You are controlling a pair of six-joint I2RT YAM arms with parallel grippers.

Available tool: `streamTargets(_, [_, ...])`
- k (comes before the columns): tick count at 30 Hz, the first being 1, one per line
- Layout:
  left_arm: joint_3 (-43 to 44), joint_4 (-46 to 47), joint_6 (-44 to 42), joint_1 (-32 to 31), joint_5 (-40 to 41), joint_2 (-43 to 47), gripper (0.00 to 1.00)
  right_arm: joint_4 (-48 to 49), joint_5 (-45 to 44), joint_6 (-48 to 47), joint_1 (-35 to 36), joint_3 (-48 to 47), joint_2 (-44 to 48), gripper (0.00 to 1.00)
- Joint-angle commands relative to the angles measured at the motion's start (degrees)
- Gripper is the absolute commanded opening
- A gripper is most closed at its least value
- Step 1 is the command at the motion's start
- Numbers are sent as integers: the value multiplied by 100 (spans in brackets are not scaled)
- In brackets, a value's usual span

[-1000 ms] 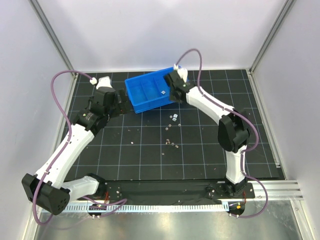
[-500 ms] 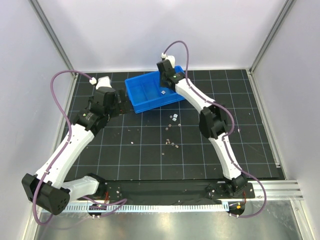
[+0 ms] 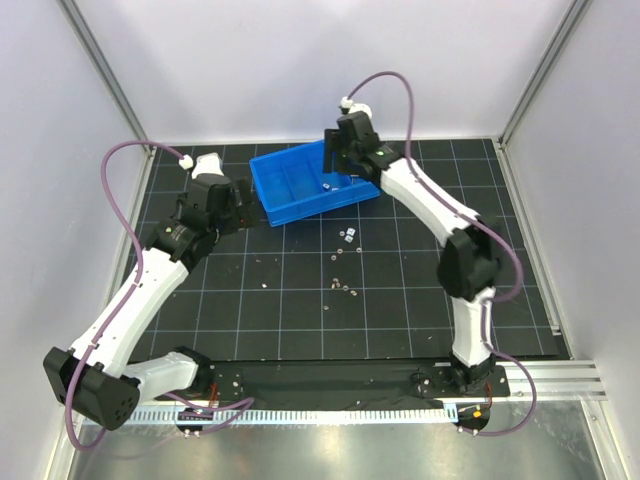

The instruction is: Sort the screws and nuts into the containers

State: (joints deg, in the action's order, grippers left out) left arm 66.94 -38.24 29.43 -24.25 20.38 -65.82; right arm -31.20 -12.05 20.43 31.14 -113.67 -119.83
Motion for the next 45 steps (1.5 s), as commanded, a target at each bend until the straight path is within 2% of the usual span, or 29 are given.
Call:
streamTargets(1, [153, 27, -95, -10, -25, 175, 100, 404, 124, 163, 59, 1174, 1039, 69])
streamTargets(4, [153, 27, -95, -10, -69, 166, 100, 702, 195, -38, 68, 2213, 1435, 69])
streamTargets(12, [136, 44, -78, -10, -104, 149, 100, 457, 63, 39, 94, 3175, 1594, 67])
streamTargets(18, [135, 36, -78, -10, -113, 140, 100, 273, -473, 418, 332, 3149, 1165, 66])
streamTargets(23, [135, 36, -87, -18, -96, 157, 100, 457, -570, 190, 420, 2938, 734, 65])
streamTargets(26, [135, 36, -95, -10, -78, 157, 100, 168, -710, 321, 420, 2657, 444, 63])
streamTargets(36, [144, 36, -104, -18, -43, 131, 100, 641, -1325, 1006, 411, 3113, 513, 59])
streamTargets(45, [144, 27, -104, -10, -34, 131, 100, 1054, -1264, 1297, 411, 3272, 320, 54])
